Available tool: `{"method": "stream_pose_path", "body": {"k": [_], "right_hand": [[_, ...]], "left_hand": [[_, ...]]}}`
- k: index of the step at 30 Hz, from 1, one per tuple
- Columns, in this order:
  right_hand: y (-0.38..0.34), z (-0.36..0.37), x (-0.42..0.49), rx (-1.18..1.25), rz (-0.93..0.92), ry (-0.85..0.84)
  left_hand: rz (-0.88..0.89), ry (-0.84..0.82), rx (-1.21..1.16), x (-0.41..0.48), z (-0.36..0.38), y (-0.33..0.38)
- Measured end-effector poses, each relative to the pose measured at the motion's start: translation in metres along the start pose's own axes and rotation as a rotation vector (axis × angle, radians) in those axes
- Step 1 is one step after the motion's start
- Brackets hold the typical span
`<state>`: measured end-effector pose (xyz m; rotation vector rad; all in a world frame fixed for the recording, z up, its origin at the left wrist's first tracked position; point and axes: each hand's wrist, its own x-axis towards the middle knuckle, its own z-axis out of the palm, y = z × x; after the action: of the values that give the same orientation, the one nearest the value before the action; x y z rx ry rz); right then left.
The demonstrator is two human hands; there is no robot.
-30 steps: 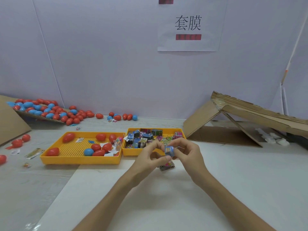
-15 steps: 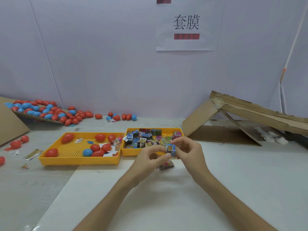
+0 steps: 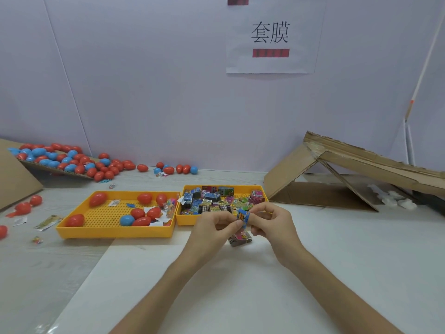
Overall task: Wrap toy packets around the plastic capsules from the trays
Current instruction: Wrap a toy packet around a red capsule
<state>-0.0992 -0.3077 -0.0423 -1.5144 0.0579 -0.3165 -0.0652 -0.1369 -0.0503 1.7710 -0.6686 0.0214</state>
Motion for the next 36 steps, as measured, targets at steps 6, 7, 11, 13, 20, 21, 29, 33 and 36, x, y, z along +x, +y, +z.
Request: {"method": "stream_pose_path", "body": {"k": [6, 7, 11, 13, 20, 21, 29, 33, 36], "right_hand": [[-0.0011, 0.0025, -0.0011, 0.177, 0.140, 0.020], [-0.0014, 0.0024, -0.0011, 0.199, 0.152, 0.021], [-0.0027, 0.0028, -0.0019, 0.248, 0.160, -0.036], [-0.0022, 0.0028, -0.0022, 0.283, 0.170, -0.073], [-0.0037, 0.0010, -0.0017, 0.381, 0.245, -0.142], [-0.0041, 0.0002, -0.0009, 0.383, 0.249, -0.131], [-0.0078, 0.0011, -0.0034, 0.396, 0.245, -0.235], [-0.0066, 0.0037, -0.0049, 0.382, 0.231, -0.211], [-0.0070, 0.0002, -0.0027, 0.402, 0.195, -0.151]], "left_hand": [[0.044, 0.025, 0.041, -0.0003, 0.0001, -0.0002], [0.042, 0.023, 0.039, -0.0003, 0.0001, -0.0002], [0.045, 0.041, 0.025, 0.0000, -0.0012, 0.0001], [0.058, 0.060, 0.026, 0.0004, -0.0025, 0.0002], [0.082, 0.143, 0.050, 0.0010, -0.0038, -0.0029], [0.080, 0.153, 0.052, 0.0012, -0.0043, -0.0030], [0.106, 0.149, 0.091, 0.0013, -0.0033, -0.0050], [0.107, 0.142, 0.110, 0.0015, -0.0040, -0.0049], [0.076, 0.104, 0.136, 0.0015, -0.0036, -0.0046]]}}
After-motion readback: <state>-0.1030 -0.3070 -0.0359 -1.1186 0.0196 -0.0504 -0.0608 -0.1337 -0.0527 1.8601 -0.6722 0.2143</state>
